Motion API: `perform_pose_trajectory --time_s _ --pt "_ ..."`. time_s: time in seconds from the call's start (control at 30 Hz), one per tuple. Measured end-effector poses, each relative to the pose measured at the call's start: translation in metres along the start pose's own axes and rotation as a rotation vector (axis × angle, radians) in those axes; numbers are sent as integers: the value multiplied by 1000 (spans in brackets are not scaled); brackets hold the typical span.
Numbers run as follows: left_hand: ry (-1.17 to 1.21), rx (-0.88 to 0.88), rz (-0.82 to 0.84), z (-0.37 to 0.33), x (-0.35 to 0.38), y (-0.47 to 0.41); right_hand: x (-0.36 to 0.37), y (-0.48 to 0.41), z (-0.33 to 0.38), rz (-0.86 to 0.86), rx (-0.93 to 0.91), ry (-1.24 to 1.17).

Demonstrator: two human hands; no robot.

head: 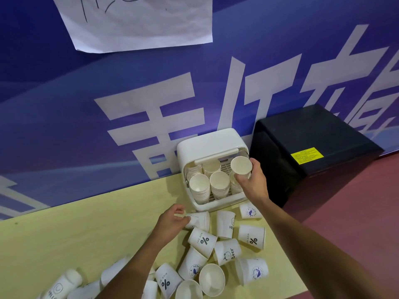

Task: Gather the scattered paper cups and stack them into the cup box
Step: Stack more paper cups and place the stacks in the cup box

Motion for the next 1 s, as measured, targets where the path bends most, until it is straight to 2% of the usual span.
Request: perform_pose_trajectory --time_s 0.1,0.2,0.33,0.53,0.67,0.73,1.0 --pt "-7 -18 -16 7 -4 2 5 0 -6 43 28 68" --pt "-9 -22 -22 9 -7 3 10 10 -6 5 24 120" --pt "-36 -24 -15 11 -7 5 28 40 8 -30 -104 188" --pt "-136 -38 31 25 -2 20 70 88 -2 227 -196 303" --pt "-202 -56 46 51 -10 40 91 105 -24 510 -115 439" --pt "-220 -67 44 63 -17 52 99 112 -33 592 -85 508" --pt "-200 -91 94 91 -21 82 142 131 -21 624 -187 665"
Point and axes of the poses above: each hand's wrist, its own y-axis away from the middle knuckle, its own x-axis out of the palm, z = x × y, the point moved 2 cm from there along -y, towards the middle knuckle, and after that the axes turned 8 degrees about z, right-handed, at the moved point
